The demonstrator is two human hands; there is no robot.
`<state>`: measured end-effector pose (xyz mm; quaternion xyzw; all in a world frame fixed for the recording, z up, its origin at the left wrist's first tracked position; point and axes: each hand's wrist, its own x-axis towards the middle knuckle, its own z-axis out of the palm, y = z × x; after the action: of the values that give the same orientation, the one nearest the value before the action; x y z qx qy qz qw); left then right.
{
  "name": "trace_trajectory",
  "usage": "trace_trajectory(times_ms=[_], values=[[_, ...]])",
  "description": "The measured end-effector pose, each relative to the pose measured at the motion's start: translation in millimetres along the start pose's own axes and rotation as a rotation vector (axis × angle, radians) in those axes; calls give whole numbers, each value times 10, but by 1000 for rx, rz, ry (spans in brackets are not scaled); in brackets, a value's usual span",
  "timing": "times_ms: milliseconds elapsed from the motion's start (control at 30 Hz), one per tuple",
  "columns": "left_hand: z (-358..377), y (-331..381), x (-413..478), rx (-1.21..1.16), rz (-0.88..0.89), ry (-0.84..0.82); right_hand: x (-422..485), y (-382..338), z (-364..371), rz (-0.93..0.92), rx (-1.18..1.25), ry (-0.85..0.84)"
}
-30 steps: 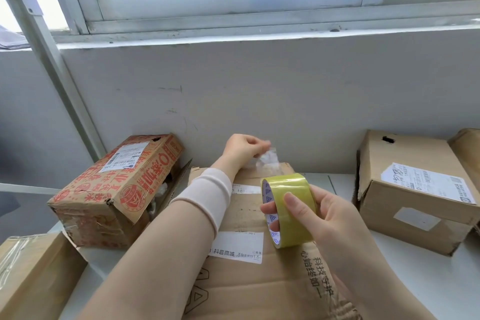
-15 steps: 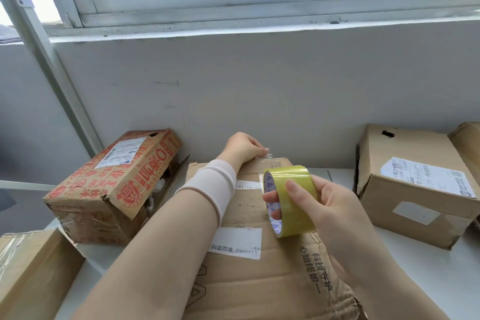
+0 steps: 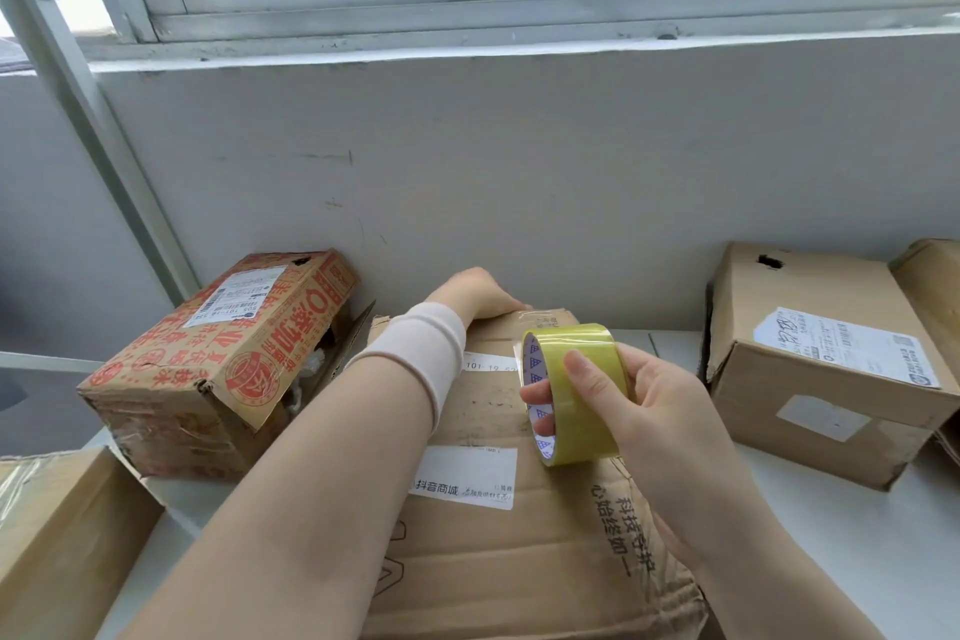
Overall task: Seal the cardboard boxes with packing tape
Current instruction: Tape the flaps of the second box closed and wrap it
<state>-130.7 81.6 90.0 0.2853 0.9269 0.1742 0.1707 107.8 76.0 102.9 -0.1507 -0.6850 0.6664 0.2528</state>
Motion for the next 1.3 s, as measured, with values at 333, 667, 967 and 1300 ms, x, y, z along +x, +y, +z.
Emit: trace_trajectory(times_ms=[333, 667, 967, 1300], values=[[207, -14, -134, -95, 243, 135, -142, 185, -67, -53, -176, -121], [185, 43, -252, -78, 180, 153, -566, 15, -186, -46, -66, 101], [207, 57, -301, -67, 172, 180, -805, -5, -168, 9, -36, 12], [219, 60, -336, -41, 170, 197, -1118, -178, -157, 83, -42, 32]])
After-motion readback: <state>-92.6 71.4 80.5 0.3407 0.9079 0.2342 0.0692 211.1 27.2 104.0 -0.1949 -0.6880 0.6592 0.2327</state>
